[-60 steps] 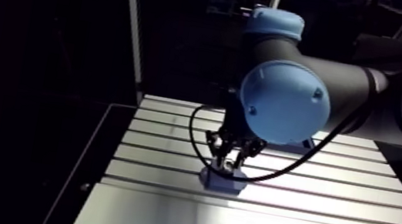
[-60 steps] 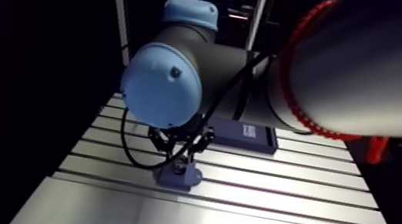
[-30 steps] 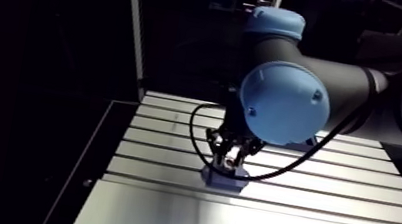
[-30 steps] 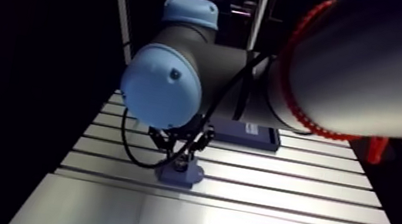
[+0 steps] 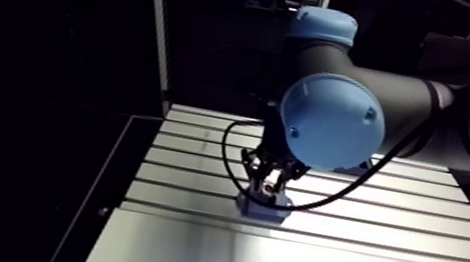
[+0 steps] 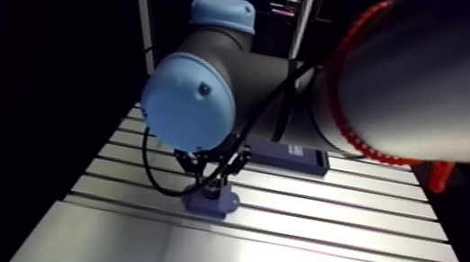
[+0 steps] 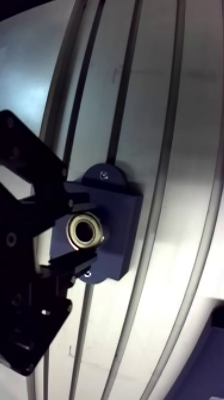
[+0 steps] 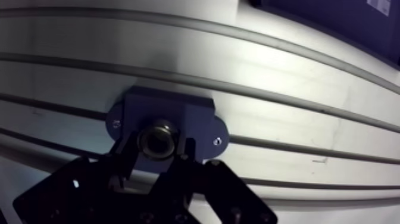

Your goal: Pick up the bearing and press it into the housing until flush.

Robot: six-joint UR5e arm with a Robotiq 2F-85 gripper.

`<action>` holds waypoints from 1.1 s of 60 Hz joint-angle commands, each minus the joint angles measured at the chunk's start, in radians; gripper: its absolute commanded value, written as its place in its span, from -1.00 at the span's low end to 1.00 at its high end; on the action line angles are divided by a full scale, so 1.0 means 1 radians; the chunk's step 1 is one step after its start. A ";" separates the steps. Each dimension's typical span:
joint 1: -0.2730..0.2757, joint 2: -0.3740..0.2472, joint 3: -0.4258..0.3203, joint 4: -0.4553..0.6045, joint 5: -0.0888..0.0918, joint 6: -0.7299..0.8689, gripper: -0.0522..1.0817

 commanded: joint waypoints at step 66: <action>0.001 0.005 0.009 -0.001 -0.002 -0.003 0.43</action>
